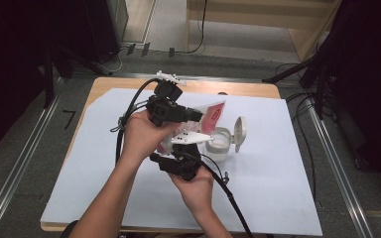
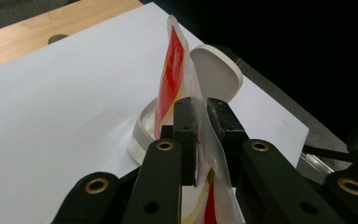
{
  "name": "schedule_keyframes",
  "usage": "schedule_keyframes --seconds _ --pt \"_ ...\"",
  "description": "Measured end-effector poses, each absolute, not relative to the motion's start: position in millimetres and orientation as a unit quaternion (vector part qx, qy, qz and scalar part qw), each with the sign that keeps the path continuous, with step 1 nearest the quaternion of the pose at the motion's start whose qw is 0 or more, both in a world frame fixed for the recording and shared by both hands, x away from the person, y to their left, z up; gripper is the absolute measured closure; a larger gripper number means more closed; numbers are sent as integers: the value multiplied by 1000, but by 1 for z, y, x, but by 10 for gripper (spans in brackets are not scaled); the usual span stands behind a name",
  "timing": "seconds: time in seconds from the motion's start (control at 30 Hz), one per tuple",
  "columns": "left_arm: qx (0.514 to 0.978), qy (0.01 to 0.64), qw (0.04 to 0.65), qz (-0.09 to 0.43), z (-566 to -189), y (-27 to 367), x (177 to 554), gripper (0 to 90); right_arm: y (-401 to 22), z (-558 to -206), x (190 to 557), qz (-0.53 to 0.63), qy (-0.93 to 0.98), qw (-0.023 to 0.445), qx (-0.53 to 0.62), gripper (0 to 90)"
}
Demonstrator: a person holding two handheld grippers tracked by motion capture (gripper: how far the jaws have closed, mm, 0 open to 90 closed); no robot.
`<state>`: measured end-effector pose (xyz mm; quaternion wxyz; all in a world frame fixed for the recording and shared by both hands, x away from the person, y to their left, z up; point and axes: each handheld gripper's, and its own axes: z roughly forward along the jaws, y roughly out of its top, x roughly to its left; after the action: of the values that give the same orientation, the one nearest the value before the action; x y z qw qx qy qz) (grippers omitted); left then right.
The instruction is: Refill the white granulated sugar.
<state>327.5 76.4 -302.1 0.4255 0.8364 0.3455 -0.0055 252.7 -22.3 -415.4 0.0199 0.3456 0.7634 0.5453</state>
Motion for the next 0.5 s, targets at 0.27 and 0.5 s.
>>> schedule_keyframes --seconds 0.27,0.5 --pt "838 343 425 -9 -299 74 325 830 -24 -412 248 545 762 20 349 635" --pt "839 340 425 -8 -298 72 323 829 -25 -412 247 549 761 17 346 636"
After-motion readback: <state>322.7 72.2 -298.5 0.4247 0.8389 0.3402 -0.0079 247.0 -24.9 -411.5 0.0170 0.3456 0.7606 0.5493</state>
